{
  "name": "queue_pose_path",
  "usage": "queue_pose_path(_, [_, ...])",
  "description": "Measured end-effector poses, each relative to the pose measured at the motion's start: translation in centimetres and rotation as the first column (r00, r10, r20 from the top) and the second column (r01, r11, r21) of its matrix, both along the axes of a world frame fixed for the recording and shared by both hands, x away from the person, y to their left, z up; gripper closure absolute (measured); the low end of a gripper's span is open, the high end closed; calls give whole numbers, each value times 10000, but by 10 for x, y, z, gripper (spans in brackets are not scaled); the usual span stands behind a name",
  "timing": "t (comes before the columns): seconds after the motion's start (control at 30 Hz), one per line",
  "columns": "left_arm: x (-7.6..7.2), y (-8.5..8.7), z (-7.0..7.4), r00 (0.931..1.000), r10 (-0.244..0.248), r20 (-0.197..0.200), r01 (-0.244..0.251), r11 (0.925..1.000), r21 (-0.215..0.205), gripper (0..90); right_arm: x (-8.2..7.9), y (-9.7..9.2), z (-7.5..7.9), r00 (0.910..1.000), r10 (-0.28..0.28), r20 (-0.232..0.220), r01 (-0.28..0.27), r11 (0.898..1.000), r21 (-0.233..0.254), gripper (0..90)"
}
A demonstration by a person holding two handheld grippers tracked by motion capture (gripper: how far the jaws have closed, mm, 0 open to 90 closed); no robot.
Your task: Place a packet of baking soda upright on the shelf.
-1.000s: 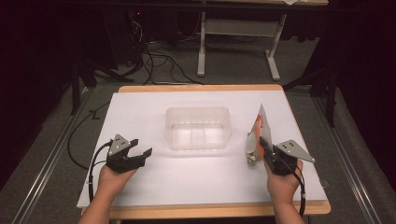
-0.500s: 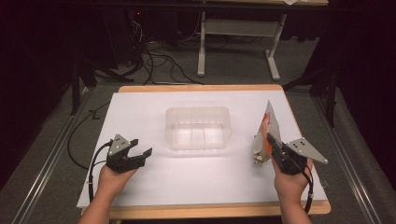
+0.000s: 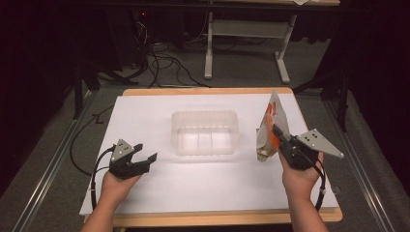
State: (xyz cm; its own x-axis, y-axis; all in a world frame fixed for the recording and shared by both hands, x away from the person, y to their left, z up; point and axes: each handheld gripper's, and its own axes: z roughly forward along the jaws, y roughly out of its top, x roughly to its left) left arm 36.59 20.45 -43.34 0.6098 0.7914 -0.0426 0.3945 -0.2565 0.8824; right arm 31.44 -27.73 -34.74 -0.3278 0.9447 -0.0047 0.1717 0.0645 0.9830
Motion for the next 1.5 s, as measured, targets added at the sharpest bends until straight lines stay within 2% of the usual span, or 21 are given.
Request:
queue_pose_path(0.03, [0,0,0,10000,-12,-2,12,10000,-30,319,3,5,9,9998,148,101,-148,9999,58,900])
queue_pose_path(0.2, [-1,1,1,10000,10,29,-10,10000,-47,319,10,20,23,9985,443,316,-445,9990,51,900])
queue_pose_path(0.33, [-1,2,2,10000,17,40,-16,10000,-73,319,17,35,30,9963,741,438,-743,9972,26,900])
queue_pose_path(0.5, [-1,2,2,9999,63,78,-62,9999,-161,319,29,65,35,9911,1263,428,-1263,9920,-31,900])
queue_pose_path(0.53, [-1,2,2,9999,63,78,-62,9999,-161,319,29,65,35,9911,1263,428,-1263,9920,-31,900])
queue_pose_path(0.8, [-1,3,2,9999,61,80,-59,9998,-197,319,44,104,39,9821,1842,388,-1839,9829,-101,900])
queue_pose_path(1.03, [0,4,2,9999,85,55,-83,9996,-261,319,59,139,35,9727,2301,297,-2298,9732,-132,900])
queue_pose_path(1.3, [0,7,3,9998,178,79,-175,9990,-423,319,70,164,28,9660,2580,142,-2579,9661,-96,900])
queue_pose_path(1.5, [1,7,3,9999,158,71,-154,9989,-440,319,75,174,24,9657,2595,5,-2595,9657,-70,900])
